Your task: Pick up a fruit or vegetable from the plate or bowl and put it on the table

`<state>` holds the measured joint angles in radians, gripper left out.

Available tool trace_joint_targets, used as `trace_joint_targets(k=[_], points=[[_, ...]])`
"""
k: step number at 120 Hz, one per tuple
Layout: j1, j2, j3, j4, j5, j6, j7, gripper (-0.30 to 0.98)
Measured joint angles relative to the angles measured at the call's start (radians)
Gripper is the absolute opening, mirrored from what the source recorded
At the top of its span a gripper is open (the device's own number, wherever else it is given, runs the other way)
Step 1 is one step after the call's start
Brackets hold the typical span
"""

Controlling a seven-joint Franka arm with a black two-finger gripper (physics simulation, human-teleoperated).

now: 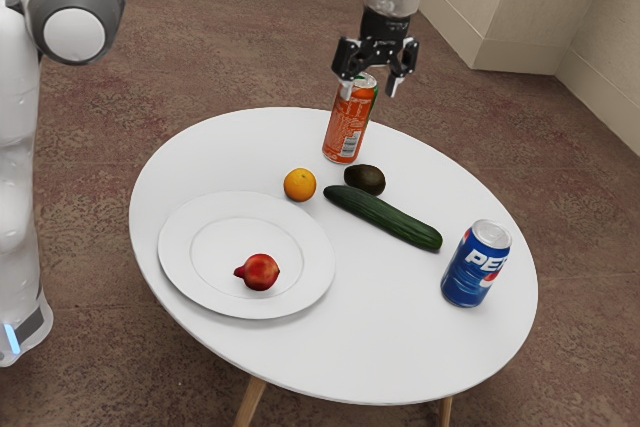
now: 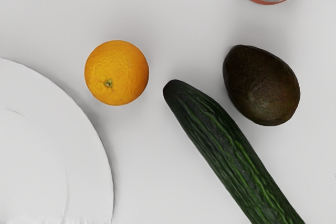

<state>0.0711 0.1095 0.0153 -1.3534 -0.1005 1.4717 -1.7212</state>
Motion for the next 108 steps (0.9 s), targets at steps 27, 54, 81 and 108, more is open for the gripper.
trace_joint_targets(k=[27, 54, 81, 108], points=[[-0.006, 0.001, 0.000, 0.005, 0.003, 0.002, -0.199, 0.69], [-0.018, -0.020, -0.001, 0.011, 0.002, 0.002, -0.337, 0.69], [-0.114, -0.080, -0.012, 0.009, -0.003, 0.001, -0.423, 0.69], [-0.213, -0.411, -0.020, -0.469, -0.033, 0.090, -0.445, 0.69]])
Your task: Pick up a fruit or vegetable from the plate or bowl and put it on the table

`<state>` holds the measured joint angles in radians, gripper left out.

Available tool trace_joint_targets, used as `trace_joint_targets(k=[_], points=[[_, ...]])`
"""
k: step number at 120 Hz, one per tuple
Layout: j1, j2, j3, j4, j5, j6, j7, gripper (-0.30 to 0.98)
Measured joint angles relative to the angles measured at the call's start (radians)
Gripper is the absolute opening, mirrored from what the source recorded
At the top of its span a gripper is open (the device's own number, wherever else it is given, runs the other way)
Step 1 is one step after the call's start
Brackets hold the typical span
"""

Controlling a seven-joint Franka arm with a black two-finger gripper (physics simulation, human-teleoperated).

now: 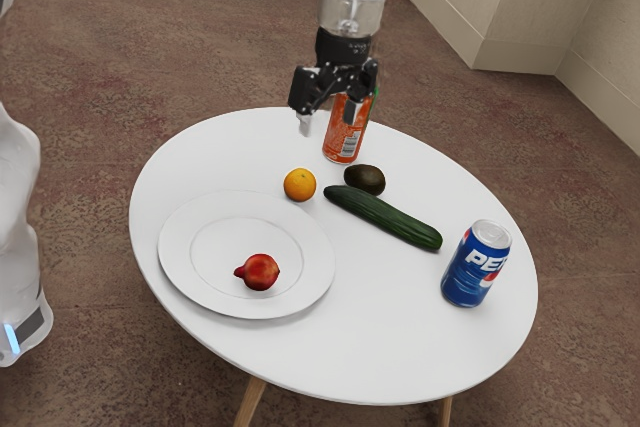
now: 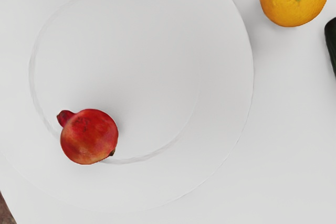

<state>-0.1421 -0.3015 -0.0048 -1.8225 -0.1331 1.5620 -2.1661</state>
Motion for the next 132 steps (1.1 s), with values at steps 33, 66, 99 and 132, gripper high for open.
trace_joint_targets(k=[33, 66, 99, 132], points=[[0.011, -0.141, -0.059, -0.321, -0.071, 0.202, 0.017, 0.69], [0.069, -0.130, -0.111, -0.400, -0.139, 0.335, 0.091, 0.69], [0.085, -0.218, -0.138, -0.569, -0.195, 0.428, 0.185, 0.69], [0.135, -0.219, -0.171, -0.610, -0.222, 0.491, 0.329, 0.69]])
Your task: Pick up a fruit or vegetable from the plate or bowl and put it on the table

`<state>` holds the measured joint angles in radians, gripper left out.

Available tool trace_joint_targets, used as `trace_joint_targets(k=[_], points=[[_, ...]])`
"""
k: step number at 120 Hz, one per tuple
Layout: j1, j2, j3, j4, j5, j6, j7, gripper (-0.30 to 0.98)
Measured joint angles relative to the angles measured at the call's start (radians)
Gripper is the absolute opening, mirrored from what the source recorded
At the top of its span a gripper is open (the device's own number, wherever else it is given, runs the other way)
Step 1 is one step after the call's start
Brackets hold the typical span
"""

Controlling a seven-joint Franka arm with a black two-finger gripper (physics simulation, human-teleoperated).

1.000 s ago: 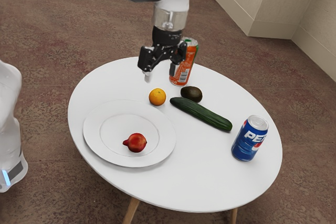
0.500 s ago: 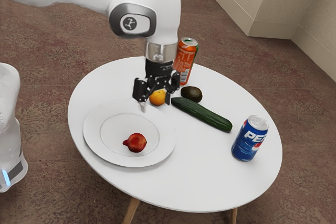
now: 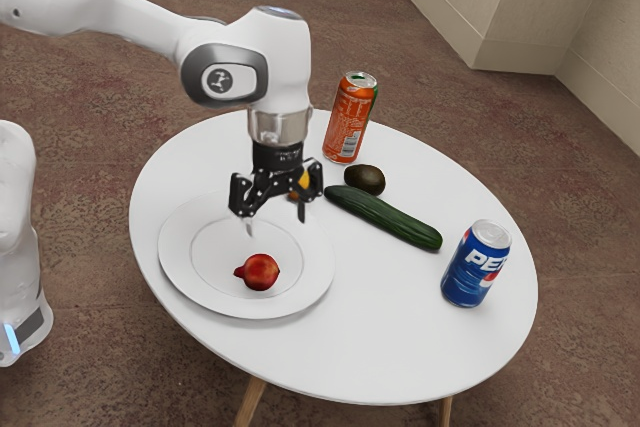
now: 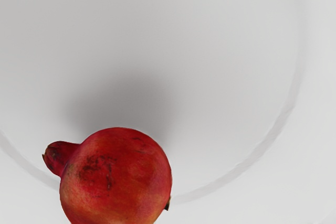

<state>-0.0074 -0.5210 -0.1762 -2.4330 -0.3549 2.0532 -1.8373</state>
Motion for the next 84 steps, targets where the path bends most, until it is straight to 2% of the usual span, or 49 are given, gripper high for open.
trace_joint_targets(k=[48, 66, 84], points=[[0.004, 0.003, 0.000, -0.018, -0.007, 0.017, 0.207, 0.69], [0.001, 0.058, 0.000, -0.026, -0.048, 0.021, 0.262, 0.69], [0.004, 0.058, 0.000, -0.058, -0.070, 0.033, 0.305, 0.69]])
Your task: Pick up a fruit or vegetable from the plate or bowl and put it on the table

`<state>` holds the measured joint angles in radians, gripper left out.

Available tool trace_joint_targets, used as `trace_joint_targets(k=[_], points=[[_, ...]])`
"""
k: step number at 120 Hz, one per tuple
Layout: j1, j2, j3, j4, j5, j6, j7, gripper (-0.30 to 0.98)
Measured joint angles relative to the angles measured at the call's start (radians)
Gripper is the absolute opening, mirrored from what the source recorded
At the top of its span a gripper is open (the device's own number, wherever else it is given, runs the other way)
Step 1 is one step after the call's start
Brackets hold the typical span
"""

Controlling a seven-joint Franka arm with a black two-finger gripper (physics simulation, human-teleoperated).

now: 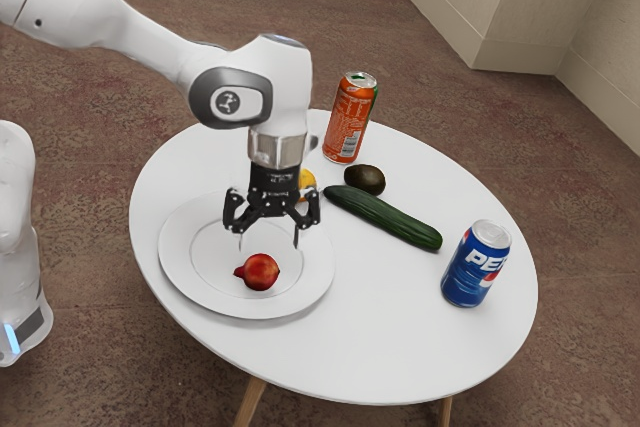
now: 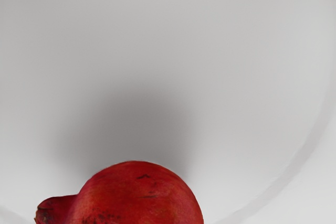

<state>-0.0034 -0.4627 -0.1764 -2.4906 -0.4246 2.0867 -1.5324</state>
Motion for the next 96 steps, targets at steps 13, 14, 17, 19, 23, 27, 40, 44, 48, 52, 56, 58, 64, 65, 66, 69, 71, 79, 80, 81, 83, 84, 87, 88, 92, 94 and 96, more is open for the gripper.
trace_joint_targets(k=[13, 14, 17, 19, 23, 27, 40, 44, 48, 52, 56, 58, 64, 65, 66, 69, 71, 79, 80, 81, 83, 84, 87, 88, 92, 94, 96], points=[[0.000, -0.001, 0.000, -0.006, -0.006, 0.009, 0.025, 0.69], [0.000, 0.000, 0.000, -0.007, -0.006, 0.009, 0.027, 0.69], [0.000, 0.000, 0.000, -0.006, -0.006, 0.011, 0.032, 0.69], [0.000, 0.000, 0.000, -0.006, -0.007, 0.012, 0.035, 0.69], [-0.002, 0.001, 0.000, -0.006, -0.008, 0.015, 0.041, 0.69], [-0.004, 0.002, 0.000, -0.006, -0.009, 0.018, 0.047, 0.69], [-0.006, 0.005, -0.007, -0.006, -0.020, 0.028, 0.064, 0.69], [-0.006, 0.005, -0.012, -0.006, -0.023, 0.030, 0.069, 0.69], [-0.005, 0.005, -0.018, -0.006, -0.028, 0.032, 0.073, 0.69], [-0.003, 0.003, -0.029, -0.006, -0.037, 0.033, 0.077, 0.69], [-0.001, 0.002, -0.037, -0.008, -0.044, 0.035, 0.081, 0.69], [0.001, 0.001, -0.040, -0.010, -0.047, 0.037, 0.083, 0.69], [0.010, -0.001, -0.045, -0.016, -0.054, 0.039, 0.088, 0.69], [0.013, -0.001, -0.045, -0.017, -0.055, 0.040, 0.089, 0.69], [0.014, -0.001, -0.045, -0.018, -0.056, 0.040, 0.089, 0.69], [0.021, -0.004, -0.046, -0.022, -0.058, 0.041, 0.092, 0.69], [0.024, -0.006, -0.047, -0.023, -0.057, 0.042, 0.094, 0.69], [0.030, -0.010, -0.047, -0.026, -0.055, 0.044, 0.106, 0.69], [0.030, -0.011, -0.047, -0.026, -0.055, 0.045, 0.107, 0.69], [0.030, -0.011, -0.047, -0.026, -0.055, 0.045, 0.109, 0.69], [0.030, -0.011, -0.047, -0.026, -0.055, 0.045, 0.112, 0.69], [0.030, -0.010, -0.047, -0.027, -0.055, 0.045, 0.113, 0.69], [0.029, -0.010, -0.047, -0.028, -0.054, 0.046, 0.117, 0.69], [0.029, -0.010, -0.047, -0.028, -0.054, 0.046, 0.119, 0.69], [0.028, -0.011, -0.048, -0.033, -0.054, 0.047, 0.124, 0.69], [0.027, -0.011, -0.048, -0.034, -0.054, 0.047, 0.126, 0.69], [0.028, -0.011, -0.048, -0.035, -0.054, 0.047, 0.128, 0.69]])
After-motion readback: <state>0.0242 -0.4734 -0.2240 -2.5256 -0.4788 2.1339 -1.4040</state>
